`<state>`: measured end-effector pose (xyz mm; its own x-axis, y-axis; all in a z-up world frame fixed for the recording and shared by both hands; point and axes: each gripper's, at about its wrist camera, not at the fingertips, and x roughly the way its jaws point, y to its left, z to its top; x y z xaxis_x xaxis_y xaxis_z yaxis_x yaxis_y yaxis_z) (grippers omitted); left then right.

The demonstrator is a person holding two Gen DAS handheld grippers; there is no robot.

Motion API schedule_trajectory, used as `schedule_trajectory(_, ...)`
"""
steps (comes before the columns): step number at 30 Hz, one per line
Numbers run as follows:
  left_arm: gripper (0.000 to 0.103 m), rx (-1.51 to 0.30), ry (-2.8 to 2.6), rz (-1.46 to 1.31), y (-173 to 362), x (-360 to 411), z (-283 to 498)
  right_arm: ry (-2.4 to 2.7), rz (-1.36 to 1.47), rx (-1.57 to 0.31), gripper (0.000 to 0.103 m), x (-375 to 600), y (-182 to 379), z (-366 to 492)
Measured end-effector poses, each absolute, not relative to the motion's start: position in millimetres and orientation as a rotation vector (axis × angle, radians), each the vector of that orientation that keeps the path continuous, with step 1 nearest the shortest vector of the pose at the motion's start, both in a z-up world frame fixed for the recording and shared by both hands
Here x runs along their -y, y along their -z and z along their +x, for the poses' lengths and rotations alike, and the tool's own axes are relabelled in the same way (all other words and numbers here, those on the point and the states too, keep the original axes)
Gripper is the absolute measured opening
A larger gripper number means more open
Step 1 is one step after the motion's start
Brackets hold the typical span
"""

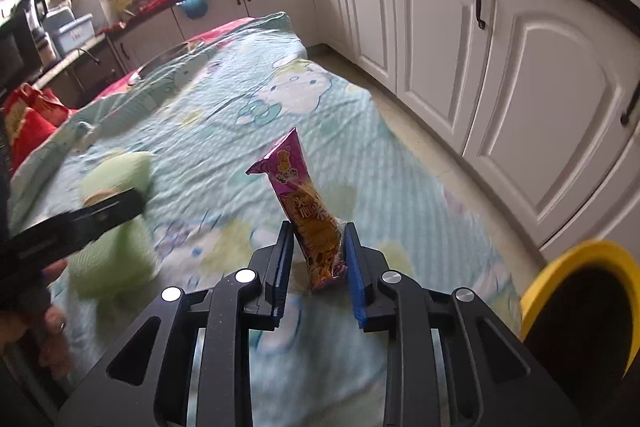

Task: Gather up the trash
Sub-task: 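Grasp the green mesh sponge with the left gripper while the right grasps the pink snack packet, then carry the green sponge and pink packet in both grippers over the bin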

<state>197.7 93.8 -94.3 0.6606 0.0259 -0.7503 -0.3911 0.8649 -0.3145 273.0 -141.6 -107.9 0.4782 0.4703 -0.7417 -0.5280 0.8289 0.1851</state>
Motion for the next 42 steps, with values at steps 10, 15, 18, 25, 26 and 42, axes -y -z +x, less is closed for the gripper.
schedule_trajectory(10,0.039,-0.784,-0.145,-0.455,79.0,-75.0,187.9,-0.630,0.030,-0.846,0.021,180.1,93.3,230.0)
schedule_trajectory(15,0.039,-0.737,-0.088,-0.410,59.3,-53.5,182.5,-0.619,0.051,-0.816,0.021,200.7,79.6,221.1)
schedule_trajectory(18,0.039,-0.707,-0.048,-0.381,45.4,-37.8,180.7,-0.602,0.065,-0.800,0.021,214.0,74.0,219.7)
schedule_trajectory(25,0.039,-0.675,0.031,-0.339,27.9,-7.4,181.2,-0.550,0.103,-0.781,0.021,250.2,64.0,211.1)
schedule_trajectory(26,0.039,-0.673,0.042,-0.332,26.1,-2.7,181.7,-0.541,0.108,-0.777,0.021,256.6,62.6,210.0)
schedule_trajectory(42,0.039,-0.651,0.195,-0.235,10.9,67.0,183.5,-0.416,0.168,-0.714,0.021,328.3,46.5,189.4)
